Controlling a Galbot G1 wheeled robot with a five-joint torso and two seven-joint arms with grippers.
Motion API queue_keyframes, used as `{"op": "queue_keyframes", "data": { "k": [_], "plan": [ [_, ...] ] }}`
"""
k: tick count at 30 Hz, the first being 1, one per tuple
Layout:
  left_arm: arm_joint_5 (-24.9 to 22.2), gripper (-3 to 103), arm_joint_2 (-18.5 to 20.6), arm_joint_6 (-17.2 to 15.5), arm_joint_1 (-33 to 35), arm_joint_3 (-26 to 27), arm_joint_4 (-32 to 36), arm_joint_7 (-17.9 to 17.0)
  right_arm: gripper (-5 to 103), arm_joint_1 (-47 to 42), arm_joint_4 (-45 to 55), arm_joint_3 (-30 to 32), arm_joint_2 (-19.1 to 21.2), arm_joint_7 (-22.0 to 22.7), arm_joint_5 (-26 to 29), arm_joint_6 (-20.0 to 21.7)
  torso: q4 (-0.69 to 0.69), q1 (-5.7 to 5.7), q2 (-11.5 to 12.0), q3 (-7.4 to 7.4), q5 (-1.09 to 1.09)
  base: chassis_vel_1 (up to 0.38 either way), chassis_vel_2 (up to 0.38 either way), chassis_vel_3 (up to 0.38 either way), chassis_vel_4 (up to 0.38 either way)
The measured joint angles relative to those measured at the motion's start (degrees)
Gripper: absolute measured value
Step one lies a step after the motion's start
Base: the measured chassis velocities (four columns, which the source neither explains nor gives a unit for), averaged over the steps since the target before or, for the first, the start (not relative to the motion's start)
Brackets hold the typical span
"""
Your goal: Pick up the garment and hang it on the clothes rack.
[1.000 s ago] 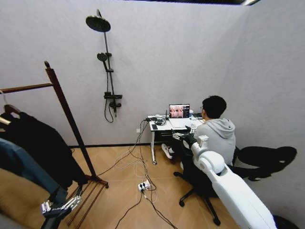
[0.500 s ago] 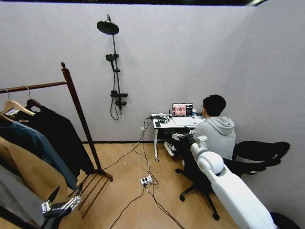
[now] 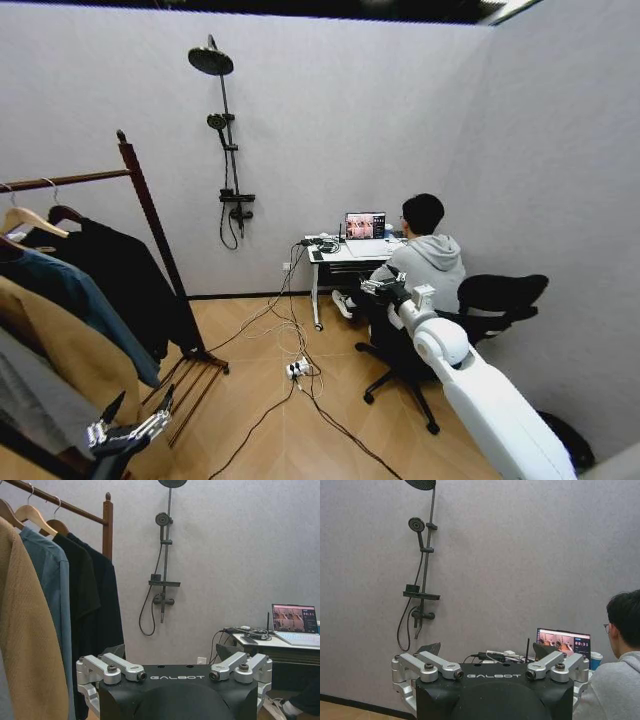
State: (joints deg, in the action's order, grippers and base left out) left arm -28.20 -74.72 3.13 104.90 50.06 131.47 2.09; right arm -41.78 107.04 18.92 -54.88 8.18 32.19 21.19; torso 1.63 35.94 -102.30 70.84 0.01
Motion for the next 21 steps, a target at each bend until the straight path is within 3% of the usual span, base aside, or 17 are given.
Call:
{"op": "queue_keyframes", "data": {
  "k": [21],
  "plan": [
    [0.0, 100, 0.0, 0.0, 0.0, 0.0, 0.0, 0.0, 100, -0.89, 0.14, -0.07, -0.39, -0.15, -0.38, -0.13, 0.02, 0.02, 0.0, 0.0, -0.02, 0.103, -0.115, -0.109, 0.105]
  ]
}}
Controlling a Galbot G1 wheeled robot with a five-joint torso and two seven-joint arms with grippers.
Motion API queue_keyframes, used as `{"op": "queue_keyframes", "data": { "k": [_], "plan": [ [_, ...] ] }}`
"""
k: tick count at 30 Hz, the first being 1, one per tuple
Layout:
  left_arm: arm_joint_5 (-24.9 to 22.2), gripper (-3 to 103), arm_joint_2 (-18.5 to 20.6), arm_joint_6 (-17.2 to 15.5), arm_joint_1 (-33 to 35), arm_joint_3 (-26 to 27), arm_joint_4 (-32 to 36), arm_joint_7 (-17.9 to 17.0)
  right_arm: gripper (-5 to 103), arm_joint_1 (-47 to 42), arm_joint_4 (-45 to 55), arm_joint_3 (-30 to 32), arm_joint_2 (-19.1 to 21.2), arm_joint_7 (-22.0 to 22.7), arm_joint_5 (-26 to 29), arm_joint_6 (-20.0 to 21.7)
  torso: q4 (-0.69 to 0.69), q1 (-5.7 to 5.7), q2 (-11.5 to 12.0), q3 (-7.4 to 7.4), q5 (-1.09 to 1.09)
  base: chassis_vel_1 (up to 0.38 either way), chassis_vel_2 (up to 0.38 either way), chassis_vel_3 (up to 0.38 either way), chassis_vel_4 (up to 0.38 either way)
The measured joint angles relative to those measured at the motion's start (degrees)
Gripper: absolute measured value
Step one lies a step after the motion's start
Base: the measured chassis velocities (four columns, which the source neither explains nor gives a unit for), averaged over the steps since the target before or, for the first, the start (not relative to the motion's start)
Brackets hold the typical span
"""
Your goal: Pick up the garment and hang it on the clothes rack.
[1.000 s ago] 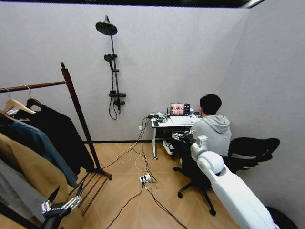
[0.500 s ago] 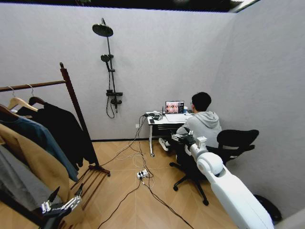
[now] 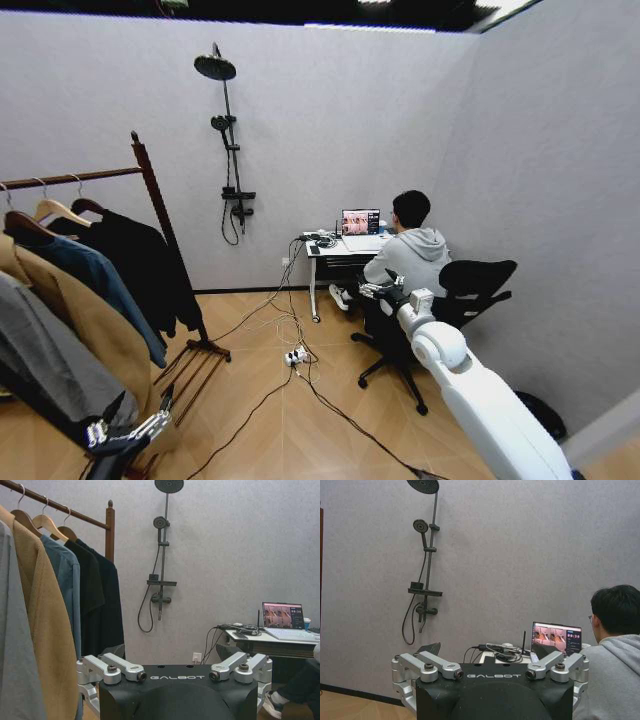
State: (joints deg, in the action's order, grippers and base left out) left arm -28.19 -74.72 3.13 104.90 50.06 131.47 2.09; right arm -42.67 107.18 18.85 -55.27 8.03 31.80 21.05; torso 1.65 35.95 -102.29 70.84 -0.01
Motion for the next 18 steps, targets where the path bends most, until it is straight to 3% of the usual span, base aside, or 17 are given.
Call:
{"op": "queue_keyframes", "data": {
  "k": [18],
  "plan": [
    [0.0, 100, 0.0, 0.0, 0.0, 0.0, 0.0, -0.01, 100, -0.41, 0.39, -0.7, -0.1, 0.21, 0.08, 0.19, 0.0, 0.02, 0.01, 0.01, 0.02, 0.176, -0.178, -0.187, 0.171]
  ]
}}
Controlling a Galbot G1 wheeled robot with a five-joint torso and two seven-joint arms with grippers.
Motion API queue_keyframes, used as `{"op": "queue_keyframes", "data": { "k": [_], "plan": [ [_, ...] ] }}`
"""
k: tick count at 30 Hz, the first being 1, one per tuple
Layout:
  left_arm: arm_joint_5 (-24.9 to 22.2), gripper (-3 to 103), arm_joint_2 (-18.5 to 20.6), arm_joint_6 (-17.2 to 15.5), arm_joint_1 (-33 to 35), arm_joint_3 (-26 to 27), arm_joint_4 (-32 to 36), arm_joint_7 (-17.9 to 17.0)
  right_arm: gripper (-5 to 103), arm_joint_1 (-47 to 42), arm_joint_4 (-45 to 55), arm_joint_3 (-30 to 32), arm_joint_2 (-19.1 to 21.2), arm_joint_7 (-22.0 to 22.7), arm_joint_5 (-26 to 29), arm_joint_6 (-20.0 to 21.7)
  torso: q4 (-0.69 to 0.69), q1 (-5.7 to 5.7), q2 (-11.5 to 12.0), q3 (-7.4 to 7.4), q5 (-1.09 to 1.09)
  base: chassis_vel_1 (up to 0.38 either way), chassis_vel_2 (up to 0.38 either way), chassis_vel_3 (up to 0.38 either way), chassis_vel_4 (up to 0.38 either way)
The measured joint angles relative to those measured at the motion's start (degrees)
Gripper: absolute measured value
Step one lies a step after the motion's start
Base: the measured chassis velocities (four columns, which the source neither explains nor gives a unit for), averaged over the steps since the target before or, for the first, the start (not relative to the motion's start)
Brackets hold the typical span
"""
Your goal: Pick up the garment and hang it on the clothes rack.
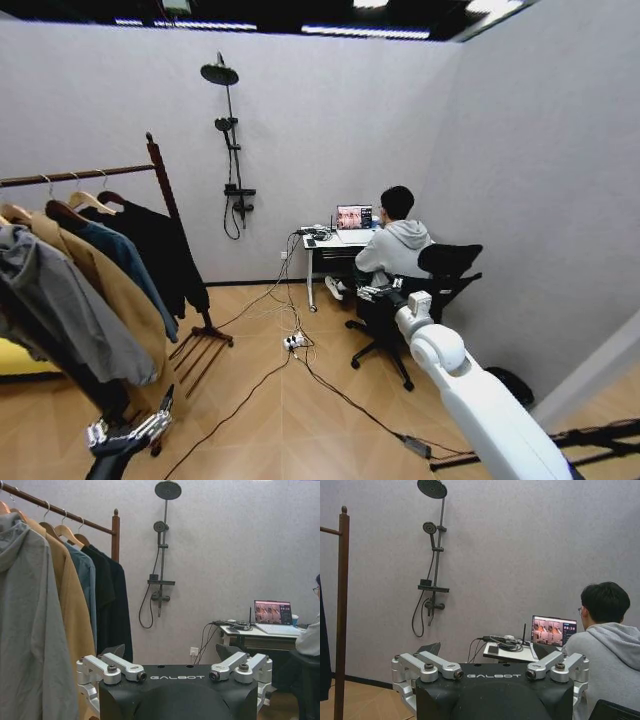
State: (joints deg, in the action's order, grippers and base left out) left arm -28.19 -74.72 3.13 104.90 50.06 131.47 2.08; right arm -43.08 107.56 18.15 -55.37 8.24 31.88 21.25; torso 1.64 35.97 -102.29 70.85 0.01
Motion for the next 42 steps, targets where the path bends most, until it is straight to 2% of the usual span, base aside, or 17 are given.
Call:
{"op": "queue_keyframes", "data": {
  "k": [9, 12, 15, 16, 17, 19, 28, 42],
  "plan": [
    [0.0, 100, 0.0, 0.0, 0.0, 0.0, 0.0, 0.0, 100, 0.23, -0.13, -0.25, -0.11, 0.06, 0.02, -0.03, 0.0, -0.06, -0.02, -0.02, -0.05, 0.271, -0.296, -0.287, 0.275],
    [0.0, 100, 0.0, 0.0, 0.01, -0.01, 0.0, 0.02, 100, 0.21, -0.24, -0.27, -0.19, 0.08, -0.02, -0.08, 0.03, -0.05, -0.02, -0.02, 0.01, 0.303, -0.37, -0.365, 0.28],
    [0.0, 100, 0.0, 0.0, 0.0, 0.0, 0.0, 0.0, 100, 0.15, -0.25, -0.28, -0.24, 0.08, -0.06, -0.14, 0.02, -0.08, -0.04, -0.03, -0.06, 0.277, -0.329, -0.333, 0.274],
    [0.0, 100, 0.0, 0.0, 0.01, 0.0, 0.0, 0.0, 100, 0.06, -0.28, -0.34, -0.3, 0.08, -0.07, -0.16, 0.03, -0.08, -0.03, -0.02, 0.05, 0.288, -0.286, -0.286, 0.252],
    [0.0, 100, 0.0, 0.0, 0.01, 0.0, 0.0, 0.0, 100, 0.06, -0.28, -0.34, -0.3, 0.08, -0.07, -0.16, 0.03, -0.08, -0.03, -0.02, 0.05, 0.288, -0.286, -0.286, 0.252],
    [0.0, 100, 0.0, 0.0, 0.01, 0.0, 0.0, 0.01, 100, 0.02, -0.36, -0.44, -0.36, 0.08, -0.09, -0.68, 0.0, -0.05, -0.02, -0.02, -0.02, 0.293, -0.264, -0.255, 0.277],
    [0.0, 100, 0.0, 0.0, 0.0, 0.0, 0.0, 0.0, 100, -0.52, -0.38, -0.6, -0.64, 0.04, -0.35, -1.02, 0.01, -0.07, -0.04, -0.03, -0.03, 0.146, -0.121, -0.126, 0.123],
    [0.0, 100, 0.0, 0.0, 0.0, 0.0, 0.0, 0.0, 100, -0.59, -0.29, -0.92, -0.92, -0.04, -0.54, -1.62, -0.01, -0.04, -0.01, -0.01, -0.02, 0.007, -0.003, -0.002, 0.005]
  ]
}}
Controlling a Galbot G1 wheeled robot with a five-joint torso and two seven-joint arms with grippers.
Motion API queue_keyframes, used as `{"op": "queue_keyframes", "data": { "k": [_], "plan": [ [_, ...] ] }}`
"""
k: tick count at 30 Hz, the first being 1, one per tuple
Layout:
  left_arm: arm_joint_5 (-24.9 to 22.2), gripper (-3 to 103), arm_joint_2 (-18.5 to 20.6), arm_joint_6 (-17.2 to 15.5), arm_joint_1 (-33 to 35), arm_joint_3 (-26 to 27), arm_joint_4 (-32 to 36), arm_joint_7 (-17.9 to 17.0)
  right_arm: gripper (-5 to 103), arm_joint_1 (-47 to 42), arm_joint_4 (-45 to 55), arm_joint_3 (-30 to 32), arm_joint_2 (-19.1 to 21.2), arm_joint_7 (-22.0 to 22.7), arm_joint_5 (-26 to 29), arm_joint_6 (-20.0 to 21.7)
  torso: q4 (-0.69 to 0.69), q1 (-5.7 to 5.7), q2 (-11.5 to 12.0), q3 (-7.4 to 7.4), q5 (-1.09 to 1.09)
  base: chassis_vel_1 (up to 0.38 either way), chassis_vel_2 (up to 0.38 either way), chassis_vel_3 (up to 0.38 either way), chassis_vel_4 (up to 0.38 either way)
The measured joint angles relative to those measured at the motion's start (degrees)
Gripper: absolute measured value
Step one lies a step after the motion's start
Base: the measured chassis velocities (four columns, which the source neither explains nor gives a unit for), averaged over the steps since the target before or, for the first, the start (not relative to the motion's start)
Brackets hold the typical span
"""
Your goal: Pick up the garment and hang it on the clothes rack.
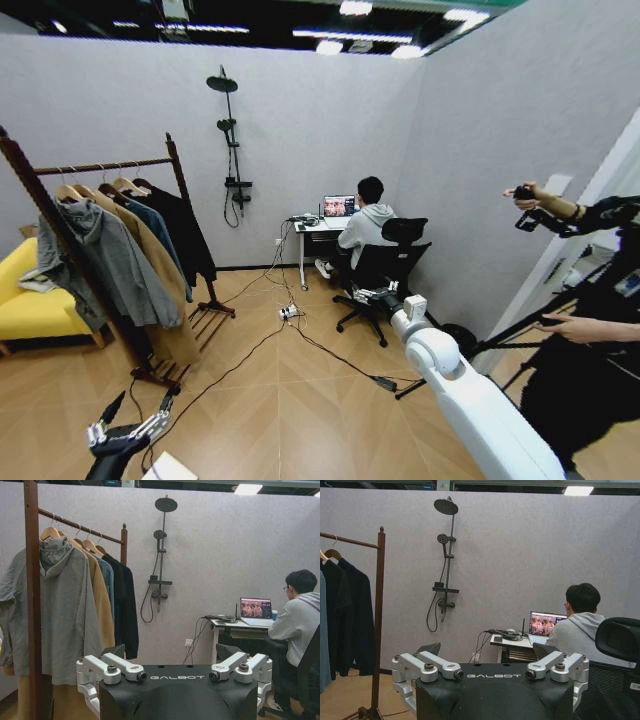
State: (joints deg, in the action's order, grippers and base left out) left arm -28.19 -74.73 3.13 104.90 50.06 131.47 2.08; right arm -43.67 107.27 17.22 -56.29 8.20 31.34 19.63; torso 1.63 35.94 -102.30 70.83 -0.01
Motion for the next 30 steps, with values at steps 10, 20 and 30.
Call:
{"op": "queue_keyframes", "data": {
  "k": [10, 20, 30],
  "plan": [
    [0.0, 100, 0.0, 0.0, 0.0, 0.0, 0.0, 0.0, 100, -0.48, 0.2, 0.03, -0.26, 0.0, -0.16, -0.06, 0.02, 0.0, 0.0, 0.0, 0.01, 0.0, 0.0, 0.0, 0.0],
    [0.0, 100, 0.0, 0.0, 0.0, 0.0, 0.0, 0.01, 100, -3.09, 3.02, 2.33, -0.8, 0.67, 0.93, 2.76, 0.01, 0.0, 0.0, 0.0, 0.0, 0.0, 0.0, 0.0, 0.0],
    [0.0, 100, 0.0, 0.0, 0.0, 0.0, 0.0, 0.01, 100, -27.52, 17.95, 20.29, -4.9, -6.96, -4.49, -0.1, 0.04, -0.01, -0.02, -0.01, 0.01, 0.0, 0.0, 0.0, 0.0]
  ]
}}
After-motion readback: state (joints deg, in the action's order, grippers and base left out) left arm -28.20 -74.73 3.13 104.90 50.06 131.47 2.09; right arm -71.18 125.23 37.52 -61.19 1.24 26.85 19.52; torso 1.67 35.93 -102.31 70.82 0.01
